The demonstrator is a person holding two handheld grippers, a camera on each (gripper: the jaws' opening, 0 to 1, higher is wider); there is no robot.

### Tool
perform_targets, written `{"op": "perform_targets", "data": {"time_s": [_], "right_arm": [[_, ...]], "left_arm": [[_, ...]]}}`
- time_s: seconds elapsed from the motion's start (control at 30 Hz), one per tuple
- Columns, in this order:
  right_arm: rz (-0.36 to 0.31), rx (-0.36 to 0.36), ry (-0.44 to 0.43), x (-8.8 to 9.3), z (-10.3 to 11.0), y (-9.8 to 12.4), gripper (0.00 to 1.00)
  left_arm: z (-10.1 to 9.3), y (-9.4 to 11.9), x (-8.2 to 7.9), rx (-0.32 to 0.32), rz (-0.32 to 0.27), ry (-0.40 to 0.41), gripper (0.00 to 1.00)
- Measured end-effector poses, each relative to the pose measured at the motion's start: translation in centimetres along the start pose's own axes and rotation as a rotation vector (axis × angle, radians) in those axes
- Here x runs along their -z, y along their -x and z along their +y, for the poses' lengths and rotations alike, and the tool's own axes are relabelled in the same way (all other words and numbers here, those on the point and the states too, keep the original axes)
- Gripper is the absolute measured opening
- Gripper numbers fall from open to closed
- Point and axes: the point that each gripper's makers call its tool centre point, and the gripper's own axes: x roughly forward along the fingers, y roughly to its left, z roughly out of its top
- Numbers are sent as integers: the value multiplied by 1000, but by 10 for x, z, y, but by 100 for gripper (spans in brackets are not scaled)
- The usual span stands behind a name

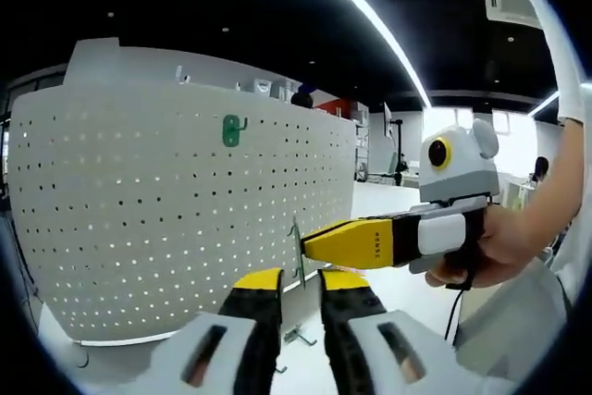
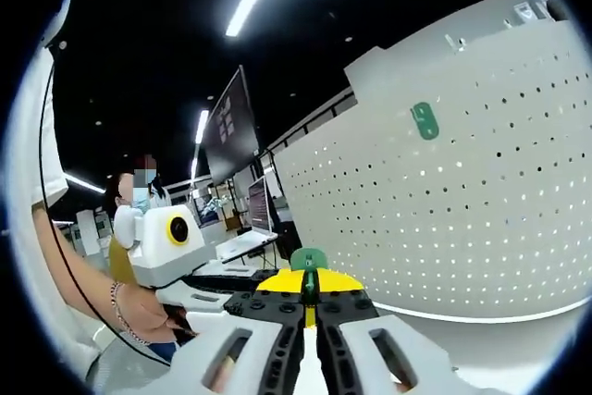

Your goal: Insert the hook assembly into the mounting plate slot until the hook locks in place.

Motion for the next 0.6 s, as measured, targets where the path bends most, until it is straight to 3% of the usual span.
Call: {"op": "perform_targets", "data": {"time_s": [0.03, 0.13, 0.2, 0.37, 0.6], "right_arm": [[-1, 0, -1, 0, 0, 0, 0], [-2, -1, -1, -1, 0, 0, 0], [-5, -3, -4, -2, 0, 0, 0], [-7, -5, -12, -3, 0, 1, 0], [-8, -2, -15, -2, -1, 2, 0]], "left_arm": [[0, -1, 1, -1, 3, 6, 32], [1, -1, 6, 1, 27, 6, 38], [1, -2, 13, -1, 60, 13, 48], [2, -2, 16, -7, 62, 19, 70], [3, -3, 20, -12, 79, -4, 83]]}}
